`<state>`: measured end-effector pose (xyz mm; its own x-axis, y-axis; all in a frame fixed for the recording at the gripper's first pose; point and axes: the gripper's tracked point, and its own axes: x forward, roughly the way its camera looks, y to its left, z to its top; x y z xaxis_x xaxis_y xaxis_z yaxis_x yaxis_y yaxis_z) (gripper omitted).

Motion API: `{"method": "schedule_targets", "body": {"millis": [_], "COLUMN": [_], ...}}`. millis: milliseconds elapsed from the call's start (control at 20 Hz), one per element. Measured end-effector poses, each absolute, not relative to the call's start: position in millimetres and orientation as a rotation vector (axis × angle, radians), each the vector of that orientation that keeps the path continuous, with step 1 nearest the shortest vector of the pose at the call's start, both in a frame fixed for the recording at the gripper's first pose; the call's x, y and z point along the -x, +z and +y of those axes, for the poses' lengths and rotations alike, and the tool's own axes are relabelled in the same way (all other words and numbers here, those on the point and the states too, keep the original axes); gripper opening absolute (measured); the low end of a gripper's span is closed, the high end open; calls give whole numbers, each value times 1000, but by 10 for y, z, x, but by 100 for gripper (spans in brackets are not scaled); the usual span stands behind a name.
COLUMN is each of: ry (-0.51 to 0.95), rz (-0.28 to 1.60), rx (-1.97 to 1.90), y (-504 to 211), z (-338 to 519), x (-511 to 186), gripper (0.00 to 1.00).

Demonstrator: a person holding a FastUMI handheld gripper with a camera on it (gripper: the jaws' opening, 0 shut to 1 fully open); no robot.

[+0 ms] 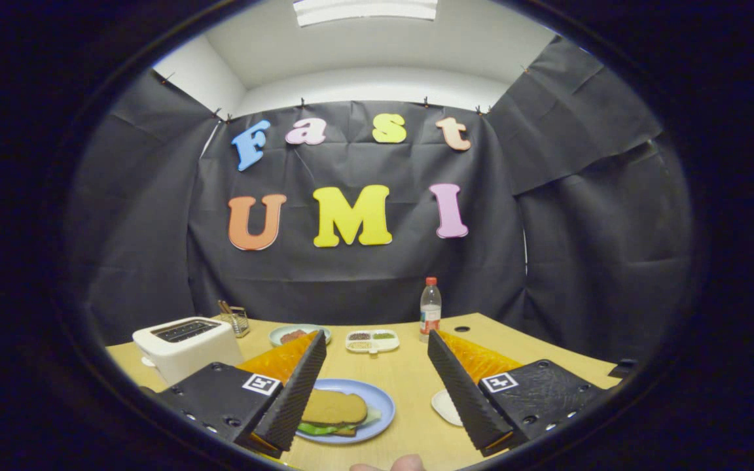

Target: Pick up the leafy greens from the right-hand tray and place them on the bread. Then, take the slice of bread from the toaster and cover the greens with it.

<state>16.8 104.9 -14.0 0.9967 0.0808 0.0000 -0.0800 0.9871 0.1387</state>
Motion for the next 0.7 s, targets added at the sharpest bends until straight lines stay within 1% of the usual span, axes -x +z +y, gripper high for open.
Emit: {"method": "schedule_targets", "body": {"millis": [300,550,650,700], "ry": [129,156,147,160], "rz": [-66,-98,-143,-129], "rx": [-81,-57,-53,-58], "y": [313,362,436,371], "z": [1135,1359,1426,1503], "x": [200,398,347,322], "gripper": [95,95,95,95]}}
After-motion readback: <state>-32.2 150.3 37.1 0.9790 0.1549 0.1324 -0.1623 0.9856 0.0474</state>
